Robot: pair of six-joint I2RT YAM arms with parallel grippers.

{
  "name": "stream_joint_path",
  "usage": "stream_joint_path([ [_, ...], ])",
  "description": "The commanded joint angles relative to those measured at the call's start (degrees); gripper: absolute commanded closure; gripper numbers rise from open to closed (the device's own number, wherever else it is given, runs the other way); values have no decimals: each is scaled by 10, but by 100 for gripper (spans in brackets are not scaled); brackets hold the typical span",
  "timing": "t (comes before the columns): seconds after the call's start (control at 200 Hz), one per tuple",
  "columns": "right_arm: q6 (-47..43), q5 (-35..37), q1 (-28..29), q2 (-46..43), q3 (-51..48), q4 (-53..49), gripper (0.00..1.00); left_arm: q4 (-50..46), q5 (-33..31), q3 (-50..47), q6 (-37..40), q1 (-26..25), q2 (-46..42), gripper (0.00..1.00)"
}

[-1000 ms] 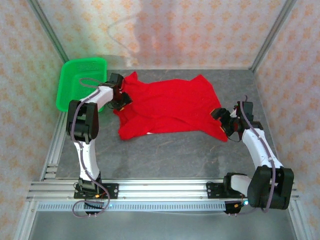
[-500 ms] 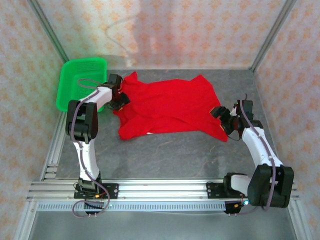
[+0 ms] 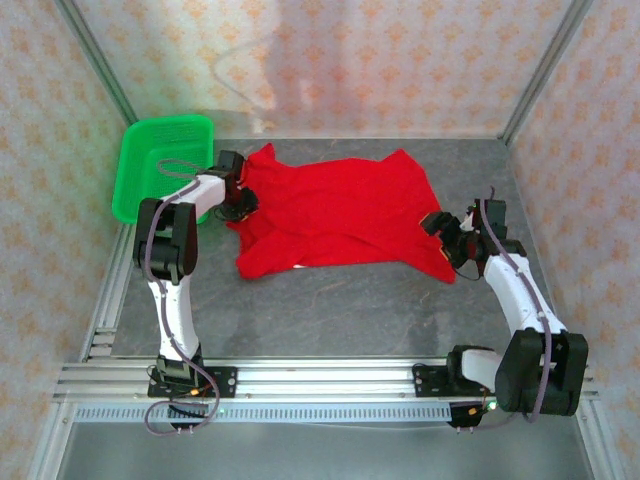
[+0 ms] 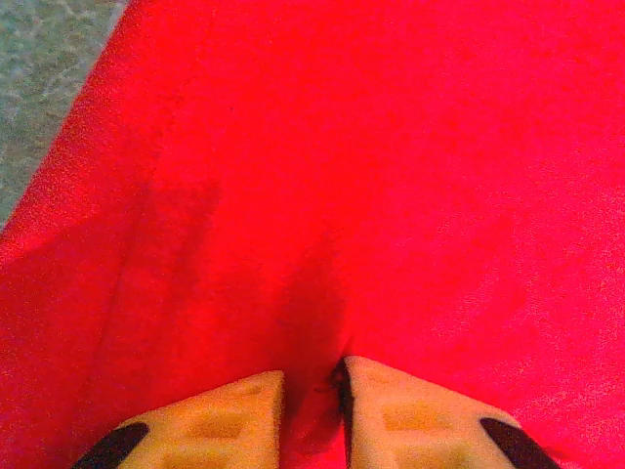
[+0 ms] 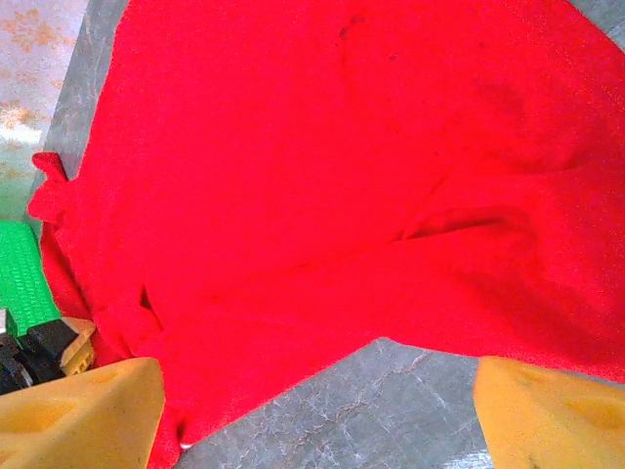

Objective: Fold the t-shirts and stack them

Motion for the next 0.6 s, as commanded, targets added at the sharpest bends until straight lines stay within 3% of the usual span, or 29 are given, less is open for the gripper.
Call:
stream_joint_path([
  [0.0,2,13,3,-10,12,4,17,1,1,-11,13,5,-4,82],
  [0.595,6,21,2,-17,5,1,17,-16,25,-2,47,8,-34,90],
])
